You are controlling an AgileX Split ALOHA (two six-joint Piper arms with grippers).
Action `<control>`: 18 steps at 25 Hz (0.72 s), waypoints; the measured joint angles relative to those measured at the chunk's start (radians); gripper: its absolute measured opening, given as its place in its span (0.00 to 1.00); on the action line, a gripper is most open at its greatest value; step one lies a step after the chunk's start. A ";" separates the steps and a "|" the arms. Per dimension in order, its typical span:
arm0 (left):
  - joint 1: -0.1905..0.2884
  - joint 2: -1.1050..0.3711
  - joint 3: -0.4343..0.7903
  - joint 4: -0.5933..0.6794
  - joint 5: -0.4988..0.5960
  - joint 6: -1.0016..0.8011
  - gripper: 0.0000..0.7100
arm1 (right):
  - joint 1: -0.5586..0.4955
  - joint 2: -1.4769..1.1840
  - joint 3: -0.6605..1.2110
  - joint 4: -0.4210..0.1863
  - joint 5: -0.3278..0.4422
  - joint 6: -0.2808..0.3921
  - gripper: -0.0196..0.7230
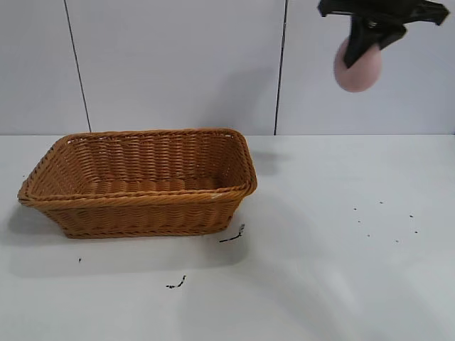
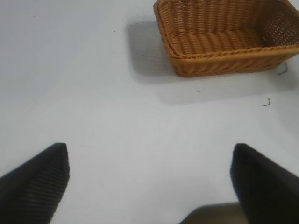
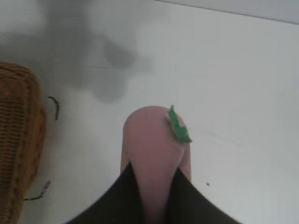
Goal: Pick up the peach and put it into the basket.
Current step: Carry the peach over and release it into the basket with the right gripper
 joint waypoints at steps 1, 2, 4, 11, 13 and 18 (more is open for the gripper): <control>0.000 0.000 0.000 0.000 0.000 0.000 0.97 | 0.026 0.020 -0.020 -0.001 -0.003 0.000 0.06; 0.000 0.000 0.000 0.000 0.000 0.000 0.97 | 0.057 0.040 -0.035 -0.001 -0.008 0.000 0.06; 0.000 0.000 0.000 0.000 0.000 0.000 0.97 | 0.108 0.075 -0.047 -0.001 -0.027 0.000 0.06; 0.000 0.000 0.000 0.000 0.000 0.000 0.97 | 0.215 0.235 -0.051 -0.025 -0.146 -0.004 0.06; 0.000 0.000 0.000 0.000 0.000 0.000 0.97 | 0.219 0.278 -0.051 -0.036 -0.172 -0.004 0.07; 0.000 0.000 0.000 0.000 0.000 0.000 0.97 | 0.219 0.319 -0.051 -0.043 -0.191 -0.004 0.30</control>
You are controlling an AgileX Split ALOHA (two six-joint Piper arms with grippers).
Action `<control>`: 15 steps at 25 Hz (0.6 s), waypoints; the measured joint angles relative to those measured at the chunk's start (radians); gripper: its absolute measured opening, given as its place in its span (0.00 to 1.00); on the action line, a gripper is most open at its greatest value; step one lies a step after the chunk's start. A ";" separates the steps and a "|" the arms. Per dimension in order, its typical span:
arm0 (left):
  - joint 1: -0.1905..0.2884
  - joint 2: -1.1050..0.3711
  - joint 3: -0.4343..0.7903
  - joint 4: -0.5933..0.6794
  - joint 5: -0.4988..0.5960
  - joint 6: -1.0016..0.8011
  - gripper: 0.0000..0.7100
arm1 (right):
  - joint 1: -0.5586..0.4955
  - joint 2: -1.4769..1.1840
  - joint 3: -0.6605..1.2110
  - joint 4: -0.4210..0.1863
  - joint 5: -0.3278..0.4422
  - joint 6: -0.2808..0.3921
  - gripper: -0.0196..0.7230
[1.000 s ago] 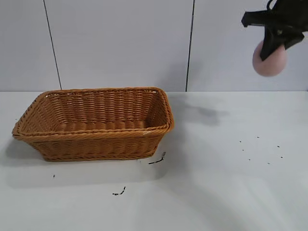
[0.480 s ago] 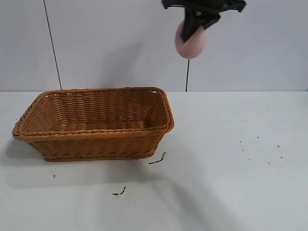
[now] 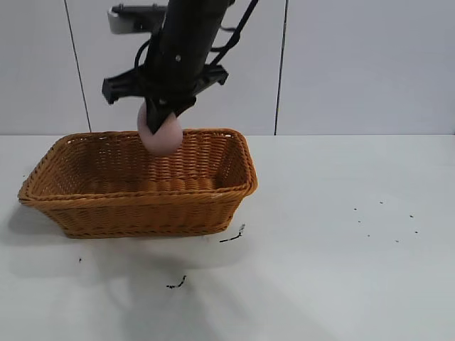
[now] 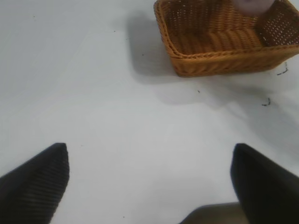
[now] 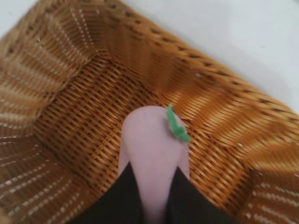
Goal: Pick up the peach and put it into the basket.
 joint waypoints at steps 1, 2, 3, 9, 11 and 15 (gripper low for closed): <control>0.000 0.000 0.000 0.000 0.000 0.000 0.97 | 0.000 0.000 0.000 0.000 0.000 0.000 0.44; 0.000 0.000 0.000 0.000 0.000 0.000 0.97 | 0.000 -0.001 0.000 -0.001 0.000 0.000 0.61; 0.000 0.000 0.000 0.000 0.000 0.000 0.97 | 0.000 -0.003 0.000 -0.001 0.000 0.000 0.74; 0.000 0.000 0.000 0.000 0.000 0.000 0.97 | 0.000 -0.004 -0.067 -0.007 0.086 0.000 0.95; 0.000 0.000 0.000 0.000 0.000 0.000 0.97 | -0.001 -0.004 -0.114 -0.009 0.124 0.000 0.95; 0.000 0.000 0.000 0.000 0.000 0.000 0.97 | -0.033 -0.014 -0.203 -0.006 0.171 0.001 0.95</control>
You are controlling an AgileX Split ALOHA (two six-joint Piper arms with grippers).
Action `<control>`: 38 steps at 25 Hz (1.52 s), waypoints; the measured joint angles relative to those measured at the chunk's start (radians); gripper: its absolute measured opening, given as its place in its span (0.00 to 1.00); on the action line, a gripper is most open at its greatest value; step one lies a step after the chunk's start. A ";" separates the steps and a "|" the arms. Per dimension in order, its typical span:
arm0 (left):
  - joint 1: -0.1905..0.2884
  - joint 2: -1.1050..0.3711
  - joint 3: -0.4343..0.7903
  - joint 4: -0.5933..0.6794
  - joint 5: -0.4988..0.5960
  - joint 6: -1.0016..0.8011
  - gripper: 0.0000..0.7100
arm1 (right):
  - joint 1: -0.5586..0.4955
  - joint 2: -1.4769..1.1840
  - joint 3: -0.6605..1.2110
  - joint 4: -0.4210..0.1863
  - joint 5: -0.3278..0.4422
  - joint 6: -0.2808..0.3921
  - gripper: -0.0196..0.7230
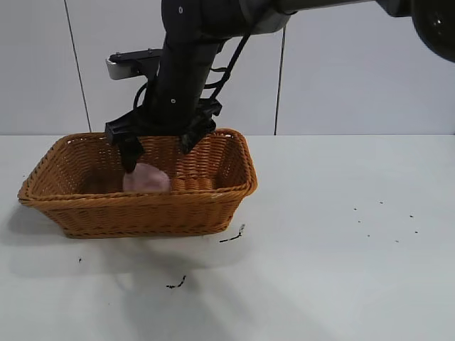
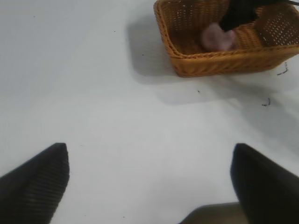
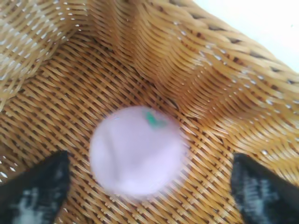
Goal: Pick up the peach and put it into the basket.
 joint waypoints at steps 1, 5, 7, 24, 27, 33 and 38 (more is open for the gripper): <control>0.000 0.000 0.000 0.000 0.000 0.000 0.97 | -0.016 -0.007 -0.008 0.000 0.009 0.001 0.95; 0.000 0.000 0.000 0.000 0.000 0.000 0.97 | -0.099 -0.034 -0.014 -0.004 0.020 0.001 0.95; 0.000 0.000 0.000 0.000 0.000 0.000 0.97 | -0.153 -0.042 -0.015 -0.004 0.030 0.000 0.95; 0.000 0.000 0.000 0.000 0.000 0.000 0.97 | -0.562 -0.101 -0.016 -0.021 0.167 0.000 0.95; 0.000 0.000 0.000 0.000 0.000 0.000 0.97 | -0.563 -0.149 0.009 -0.021 0.196 0.000 0.95; 0.000 0.000 0.000 0.000 0.000 0.000 0.97 | -0.563 -0.362 0.201 -0.027 0.198 0.007 0.95; 0.000 0.000 0.000 0.000 0.000 0.000 0.97 | -0.563 -0.646 0.456 -0.027 0.197 0.030 0.95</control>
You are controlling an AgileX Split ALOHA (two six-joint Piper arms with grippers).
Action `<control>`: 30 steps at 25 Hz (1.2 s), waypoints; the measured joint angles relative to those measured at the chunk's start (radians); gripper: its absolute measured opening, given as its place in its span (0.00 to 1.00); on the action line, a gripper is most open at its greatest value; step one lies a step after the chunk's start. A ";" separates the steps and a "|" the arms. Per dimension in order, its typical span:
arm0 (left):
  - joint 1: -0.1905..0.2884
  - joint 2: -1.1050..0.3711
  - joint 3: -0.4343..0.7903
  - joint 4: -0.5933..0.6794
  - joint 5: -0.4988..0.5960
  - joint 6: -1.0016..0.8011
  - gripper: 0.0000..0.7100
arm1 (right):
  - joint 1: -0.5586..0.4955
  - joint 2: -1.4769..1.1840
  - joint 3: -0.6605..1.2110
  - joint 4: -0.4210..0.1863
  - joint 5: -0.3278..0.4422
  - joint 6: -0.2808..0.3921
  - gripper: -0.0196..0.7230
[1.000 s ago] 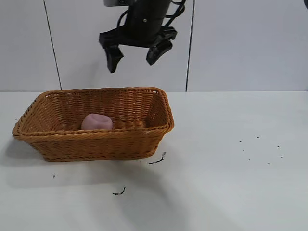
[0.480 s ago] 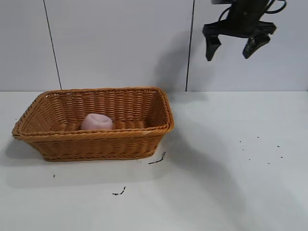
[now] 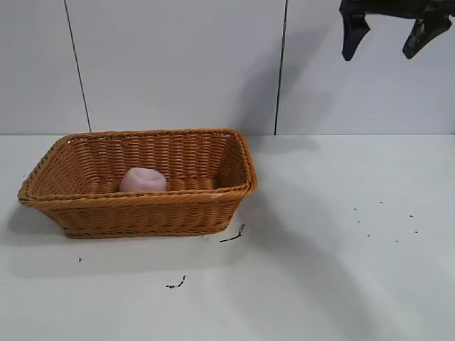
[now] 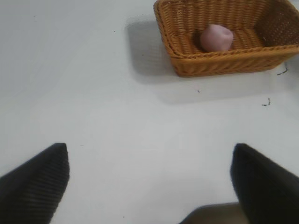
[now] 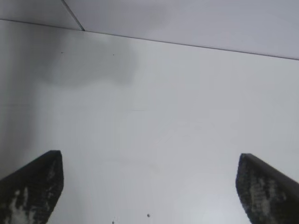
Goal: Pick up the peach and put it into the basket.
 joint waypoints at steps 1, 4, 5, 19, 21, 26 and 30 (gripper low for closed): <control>0.000 0.000 0.000 0.000 0.000 0.000 0.97 | 0.000 -0.054 0.064 0.000 0.000 0.003 0.95; 0.000 0.000 0.000 0.000 0.000 0.000 0.97 | 0.000 -0.247 0.257 0.000 0.001 0.021 0.95; 0.000 0.000 0.000 0.000 0.000 0.000 0.97 | 0.000 -0.318 0.329 0.000 0.001 0.022 0.95; 0.000 0.000 0.000 0.000 0.000 0.000 0.97 | 0.000 -1.261 1.208 0.018 -0.126 0.025 0.95; 0.000 0.000 0.000 0.000 0.000 0.000 0.97 | 0.000 -1.386 1.285 0.018 -0.175 0.025 0.95; 0.000 0.000 0.000 0.000 0.000 0.000 0.97 | 0.000 -1.592 1.386 0.018 -0.187 0.022 0.95; 0.000 0.000 0.000 0.000 0.000 0.000 0.97 | 0.000 -1.685 1.387 0.019 -0.191 0.022 0.95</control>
